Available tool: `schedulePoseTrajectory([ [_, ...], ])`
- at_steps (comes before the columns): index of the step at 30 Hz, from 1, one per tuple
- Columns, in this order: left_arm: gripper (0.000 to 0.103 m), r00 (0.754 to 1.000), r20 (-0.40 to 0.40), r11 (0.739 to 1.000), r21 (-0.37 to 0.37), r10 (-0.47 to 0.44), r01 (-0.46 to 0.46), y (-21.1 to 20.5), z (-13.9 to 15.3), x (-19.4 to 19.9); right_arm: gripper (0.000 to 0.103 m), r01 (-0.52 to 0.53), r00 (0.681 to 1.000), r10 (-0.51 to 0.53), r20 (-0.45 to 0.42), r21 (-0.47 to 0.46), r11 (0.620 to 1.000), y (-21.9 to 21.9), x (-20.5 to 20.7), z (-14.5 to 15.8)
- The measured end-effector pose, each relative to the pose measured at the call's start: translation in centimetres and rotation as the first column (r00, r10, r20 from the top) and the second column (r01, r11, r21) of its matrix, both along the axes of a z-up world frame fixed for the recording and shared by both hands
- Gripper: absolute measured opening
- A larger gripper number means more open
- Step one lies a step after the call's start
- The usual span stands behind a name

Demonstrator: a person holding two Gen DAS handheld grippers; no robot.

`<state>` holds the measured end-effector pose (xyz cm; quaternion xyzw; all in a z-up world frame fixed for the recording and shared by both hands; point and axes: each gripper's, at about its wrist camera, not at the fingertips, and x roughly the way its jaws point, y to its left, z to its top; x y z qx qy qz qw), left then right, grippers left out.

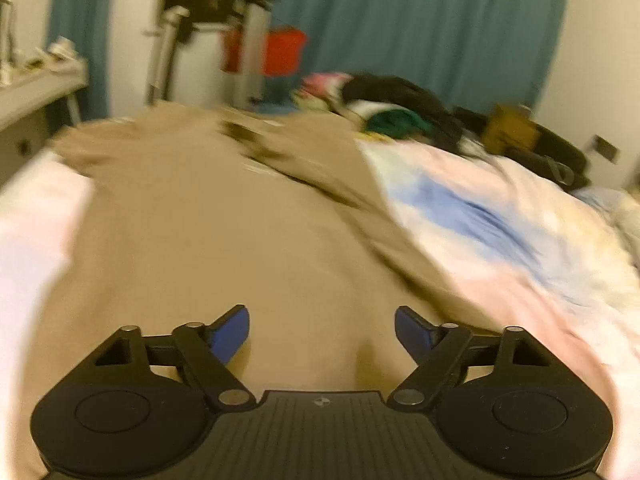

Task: Fold clothes
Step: 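Grasp the other side of the beige T-shirt with the left gripper and fold it inward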

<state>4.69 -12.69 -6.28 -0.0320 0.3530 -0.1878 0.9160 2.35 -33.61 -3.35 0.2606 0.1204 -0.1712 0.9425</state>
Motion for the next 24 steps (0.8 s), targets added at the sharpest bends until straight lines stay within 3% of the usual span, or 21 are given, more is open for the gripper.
schedulePoseTrajectory([
  [5,0.073,0.986,-0.116,0.984,-0.151,-0.117,0.099,-6.0,-0.8,-1.4,0.084,0.1,0.995,-0.101,0.007,0.08,0.992,-2.5,-0.7,-1.5],
  [7,0.073,0.979,-0.146,0.977,-0.176,-0.145,0.119,-8.1,-1.5,-1.8,0.084,0.134,0.991,-0.135,0.006,0.086,0.987,-3.0,-1.2,-2.0],
  [10,0.071,0.972,-0.165,0.979,-0.14,-0.168,0.145,-11.2,-2.9,-2.2,0.084,0.166,0.986,-0.166,-0.009,0.089,0.982,-3.7,-1.3,-2.6],
  [13,0.044,0.969,-0.196,0.988,-0.051,-0.154,0.147,-13.0,-4.7,-1.9,0.084,0.16,0.987,-0.159,-0.023,0.099,0.982,-3.9,-0.9,-2.9],
  [15,0.014,0.964,-0.22,0.989,-0.023,-0.149,0.148,-13.3,-5.7,-1.2,0.084,0.156,0.988,-0.154,-0.033,0.105,0.982,-4.0,-0.7,-3.2],
  [16,0.008,0.962,-0.227,0.988,-0.026,-0.153,0.151,-13.1,-5.9,-1.0,0.084,0.153,0.988,-0.15,-0.035,0.106,0.982,-4.1,-0.6,-3.3],
  [21,0.003,0.957,-0.209,0.974,-0.141,-0.203,0.176,-9.0,-3.9,-0.6,0.084,0.137,0.99,-0.135,-0.032,0.105,0.985,-3.6,-0.8,-3.1],
  [24,0.003,0.947,-0.243,0.952,-0.272,-0.209,0.14,-4.8,-2.6,-0.4,0.084,0.122,0.992,-0.12,-0.029,0.11,0.986,-3.2,-0.8,-3.0],
])
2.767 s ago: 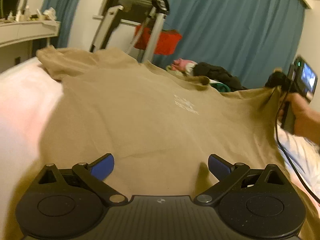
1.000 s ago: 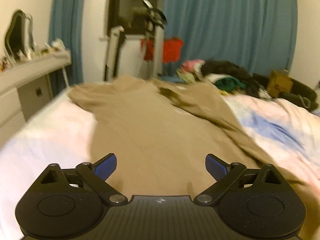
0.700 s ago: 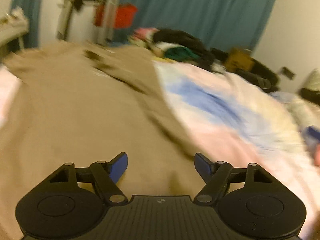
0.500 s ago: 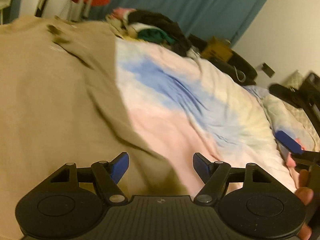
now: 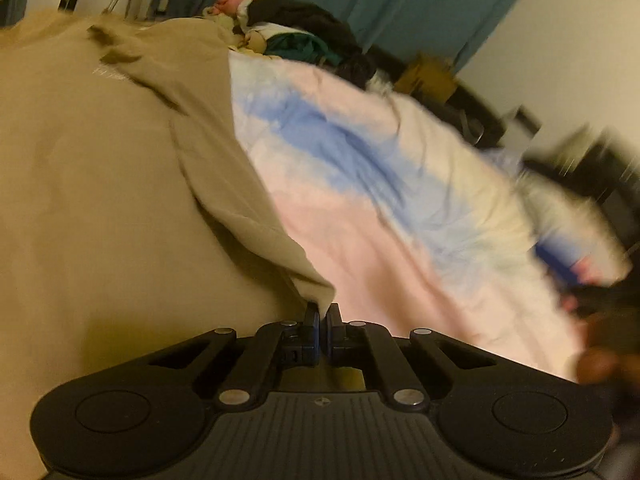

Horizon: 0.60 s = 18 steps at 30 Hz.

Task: Fold clothes
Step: 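Grasp the other side of the beige T-shirt with the left gripper and fold it inward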

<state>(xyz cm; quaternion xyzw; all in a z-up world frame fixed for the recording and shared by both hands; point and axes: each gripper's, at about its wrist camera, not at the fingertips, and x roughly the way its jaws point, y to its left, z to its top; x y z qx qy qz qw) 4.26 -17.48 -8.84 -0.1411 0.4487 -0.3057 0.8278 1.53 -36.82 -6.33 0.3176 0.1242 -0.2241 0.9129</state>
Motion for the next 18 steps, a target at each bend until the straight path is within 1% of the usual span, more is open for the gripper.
schedulePoseTrajectory([
  [3,0.003,0.995,-0.087,0.994,-0.099,0.04,-0.049,4.8,0.0,0.6,0.084,-0.026,1.0,0.025,-0.01,-0.007,1.0,0.5,0.4,0.1],
  [4,0.003,0.993,-0.109,0.991,-0.116,0.049,-0.061,6.2,-0.2,0.7,0.084,-0.034,0.999,0.034,-0.015,-0.009,0.999,0.8,0.6,0.1],
  [7,0.005,0.986,-0.155,0.989,-0.121,0.065,-0.084,9.1,-1.8,1.4,0.084,-0.072,0.997,0.071,-0.034,-0.021,0.997,1.9,1.2,0.2],
  [8,0.008,0.981,-0.182,0.987,-0.13,0.072,-0.097,9.9,-2.6,1.7,0.084,-0.087,0.996,0.086,-0.04,-0.025,0.996,2.3,1.5,0.3],
  [9,0.016,0.976,-0.201,0.985,-0.136,0.079,-0.108,10.4,-3.3,1.8,0.084,-0.1,0.994,0.099,-0.045,-0.03,0.995,2.7,1.6,0.3],
  [10,0.026,0.973,-0.215,0.983,-0.14,0.086,-0.118,10.9,-3.8,1.9,0.084,-0.112,0.993,0.11,-0.05,-0.038,0.993,3.1,1.8,0.4],
  [11,0.034,0.973,-0.214,0.984,-0.131,0.091,-0.121,11.1,-4.0,1.9,0.084,-0.123,0.991,0.12,-0.056,-0.049,0.991,3.5,1.9,0.5],
  [12,0.047,0.974,-0.205,0.986,-0.116,0.095,-0.121,11.3,-4.1,1.8,0.084,-0.133,0.99,0.129,-0.062,-0.059,0.989,3.9,1.9,0.5],
  [14,0.055,0.981,-0.172,0.991,-0.088,0.088,-0.105,11.2,-3.7,1.7,0.084,-0.147,0.987,0.142,-0.075,-0.079,0.986,4.6,2.1,0.6],
  [16,0.058,0.989,-0.126,0.994,-0.075,0.072,-0.082,10.8,-2.9,1.2,0.084,-0.156,0.985,0.148,-0.089,-0.089,0.984,5.1,2.4,0.6],
  [18,0.065,0.996,-0.067,0.996,-0.071,0.057,-0.061,10.4,-1.9,0.2,0.084,-0.163,0.983,0.154,-0.101,-0.095,0.982,5.5,2.7,0.6],
])
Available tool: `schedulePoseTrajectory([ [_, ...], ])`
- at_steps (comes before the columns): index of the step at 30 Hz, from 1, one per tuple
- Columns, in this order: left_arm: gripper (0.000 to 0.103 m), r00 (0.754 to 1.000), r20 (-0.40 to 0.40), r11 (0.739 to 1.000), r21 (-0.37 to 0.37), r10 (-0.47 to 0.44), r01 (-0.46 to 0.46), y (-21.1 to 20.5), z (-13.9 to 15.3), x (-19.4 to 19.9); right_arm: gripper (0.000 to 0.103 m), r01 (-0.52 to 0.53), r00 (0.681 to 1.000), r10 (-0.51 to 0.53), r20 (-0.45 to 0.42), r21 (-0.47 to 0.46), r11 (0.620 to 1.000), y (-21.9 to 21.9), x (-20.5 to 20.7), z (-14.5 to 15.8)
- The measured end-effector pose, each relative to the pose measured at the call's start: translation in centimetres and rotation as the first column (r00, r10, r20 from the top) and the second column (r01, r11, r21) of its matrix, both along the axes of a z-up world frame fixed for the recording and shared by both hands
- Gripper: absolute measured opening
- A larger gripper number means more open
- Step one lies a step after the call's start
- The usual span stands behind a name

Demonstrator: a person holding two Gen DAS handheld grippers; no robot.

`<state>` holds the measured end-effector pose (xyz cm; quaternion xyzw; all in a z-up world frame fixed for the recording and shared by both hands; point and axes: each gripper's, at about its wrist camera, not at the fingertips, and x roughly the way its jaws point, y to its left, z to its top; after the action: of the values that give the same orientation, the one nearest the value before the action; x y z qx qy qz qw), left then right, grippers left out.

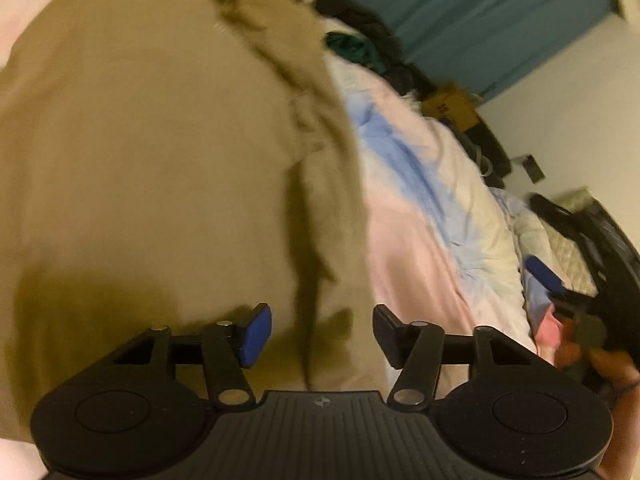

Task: Fold clothes

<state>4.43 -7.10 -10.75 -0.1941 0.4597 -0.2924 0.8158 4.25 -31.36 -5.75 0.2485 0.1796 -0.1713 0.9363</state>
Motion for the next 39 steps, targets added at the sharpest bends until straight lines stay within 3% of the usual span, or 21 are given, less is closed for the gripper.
schedulePoseTrajectory([
  [3,0.065,0.996,0.086,0.999,0.039,-0.01,0.006,-1.4,1.1,-1.8,0.084,-0.013,1.0,0.012,-0.012,-0.017,1.0,0.5,0.4,-0.1],
  [7,0.061,0.989,0.141,0.982,0.188,-0.043,0.016,-5.2,0.0,-3.0,0.084,-0.031,0.999,0.03,-0.027,-0.037,0.999,1.2,0.8,-0.2],
  [10,0.062,0.981,0.179,0.953,0.302,-0.068,0.011,-7.7,-1.8,-3.5,0.084,-0.042,0.998,0.04,-0.04,-0.048,0.998,1.6,1.1,-0.3],
  [14,0.065,0.952,0.268,0.905,0.424,-0.147,0.021,-9.4,-2.6,-5.0,0.084,-0.05,0.997,0.047,-0.057,-0.056,0.997,1.9,1.4,-0.6],
  [20,0.06,0.969,0.242,0.908,0.417,-0.056,-0.052,-5.8,-2.2,-5.2,0.084,-0.055,0.996,0.05,-0.073,-0.064,0.996,2.1,1.7,-0.8],
  [23,0.049,0.976,0.218,0.901,0.423,0.002,-0.096,-3.8,-1.9,-5.3,0.084,-0.054,0.996,0.049,-0.078,-0.061,0.997,2.2,1.7,-0.9],
  [28,0.049,0.982,0.185,0.901,0.418,0.045,-0.12,-1.1,-0.8,-5.8,0.084,-0.072,0.995,0.068,-0.074,-0.061,0.996,2.7,1.6,-0.6],
  [31,0.064,0.985,0.155,0.924,0.359,0.081,-0.133,1.0,0.4,-5.9,0.084,-0.107,0.992,0.103,-0.07,-0.059,0.993,3.5,1.5,-0.4],
  [33,0.08,0.982,0.142,0.946,0.283,0.124,-0.16,2.7,1.7,-4.7,0.084,-0.131,0.99,0.128,-0.06,-0.055,0.99,4.1,1.5,-0.1],
  [35,0.082,0.977,0.13,0.96,0.203,0.166,-0.19,4.1,2.9,-2.6,0.084,-0.145,0.988,0.142,-0.057,-0.057,0.988,4.7,1.9,0.0],
  [39,0.086,0.966,0.139,0.969,0.086,0.217,-0.231,4.8,4.8,5.5,0.084,-0.162,0.985,0.16,-0.07,-0.018,0.987,4.9,3.6,-0.6],
])
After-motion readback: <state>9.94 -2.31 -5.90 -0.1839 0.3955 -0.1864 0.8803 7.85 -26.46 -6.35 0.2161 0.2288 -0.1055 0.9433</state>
